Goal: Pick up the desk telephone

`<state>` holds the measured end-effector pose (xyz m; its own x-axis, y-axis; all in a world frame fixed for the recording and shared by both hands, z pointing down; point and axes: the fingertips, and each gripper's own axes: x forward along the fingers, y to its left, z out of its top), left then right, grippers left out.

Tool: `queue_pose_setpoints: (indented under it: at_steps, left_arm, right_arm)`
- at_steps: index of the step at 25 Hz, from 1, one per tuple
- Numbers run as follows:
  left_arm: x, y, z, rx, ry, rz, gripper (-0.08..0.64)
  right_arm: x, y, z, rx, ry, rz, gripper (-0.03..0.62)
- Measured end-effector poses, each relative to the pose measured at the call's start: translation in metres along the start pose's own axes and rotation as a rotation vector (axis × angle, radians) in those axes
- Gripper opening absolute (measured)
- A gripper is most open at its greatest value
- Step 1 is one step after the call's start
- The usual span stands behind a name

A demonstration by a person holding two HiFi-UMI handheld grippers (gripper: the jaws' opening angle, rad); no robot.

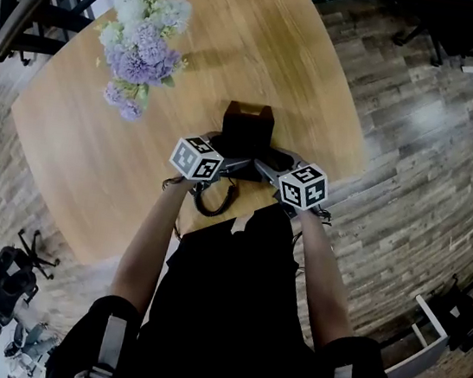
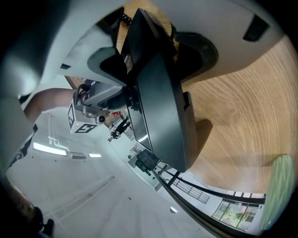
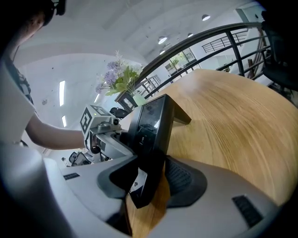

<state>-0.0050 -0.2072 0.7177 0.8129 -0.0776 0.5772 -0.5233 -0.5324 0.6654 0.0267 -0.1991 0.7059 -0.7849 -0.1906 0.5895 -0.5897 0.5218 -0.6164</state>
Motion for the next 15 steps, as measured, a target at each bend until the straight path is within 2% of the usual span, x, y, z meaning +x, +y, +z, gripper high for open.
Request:
queue_pose_setpoints:
  at_steps: [15]
  left_arm:
    - [0.0017, 0.0020, -0.0014, -0.052, -0.019, -0.022, 0.305]
  right_arm:
    - [0.0022, -0.0022, -0.0009, 0.076, -0.034, 0.038, 0.176]
